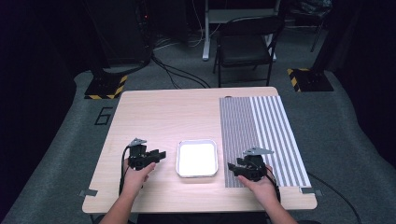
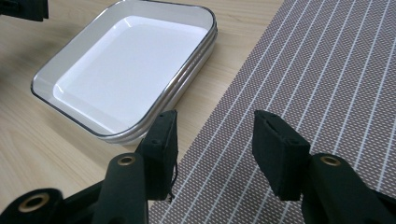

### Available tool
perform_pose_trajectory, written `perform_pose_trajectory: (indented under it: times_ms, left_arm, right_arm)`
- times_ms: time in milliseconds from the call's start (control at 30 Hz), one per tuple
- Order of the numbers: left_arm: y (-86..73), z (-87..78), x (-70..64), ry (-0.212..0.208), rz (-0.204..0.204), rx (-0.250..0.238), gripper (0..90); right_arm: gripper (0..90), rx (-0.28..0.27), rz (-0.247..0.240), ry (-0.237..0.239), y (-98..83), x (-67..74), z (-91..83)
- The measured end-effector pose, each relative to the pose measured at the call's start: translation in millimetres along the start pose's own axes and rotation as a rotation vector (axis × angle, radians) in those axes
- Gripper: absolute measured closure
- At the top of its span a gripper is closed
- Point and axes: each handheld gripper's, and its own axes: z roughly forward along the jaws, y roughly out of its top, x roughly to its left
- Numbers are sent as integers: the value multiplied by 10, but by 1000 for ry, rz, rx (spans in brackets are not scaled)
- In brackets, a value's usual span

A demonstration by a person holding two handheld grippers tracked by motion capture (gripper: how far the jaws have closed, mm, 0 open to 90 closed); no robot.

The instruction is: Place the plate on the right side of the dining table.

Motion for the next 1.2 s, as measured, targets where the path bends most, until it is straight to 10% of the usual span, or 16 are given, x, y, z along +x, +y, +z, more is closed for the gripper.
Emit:
perform_pose_trajectory:
  times_ms: [700, 1200]
  left_arm:
    - [169, 57, -323, 8, 42, 12, 556]
    - [63, 177, -266, -57, -66, 18, 651]
  right_arm:
    - [530, -11, 116, 47, 232, -18, 74]
    - [564, 12, 162, 70, 290, 14, 188]
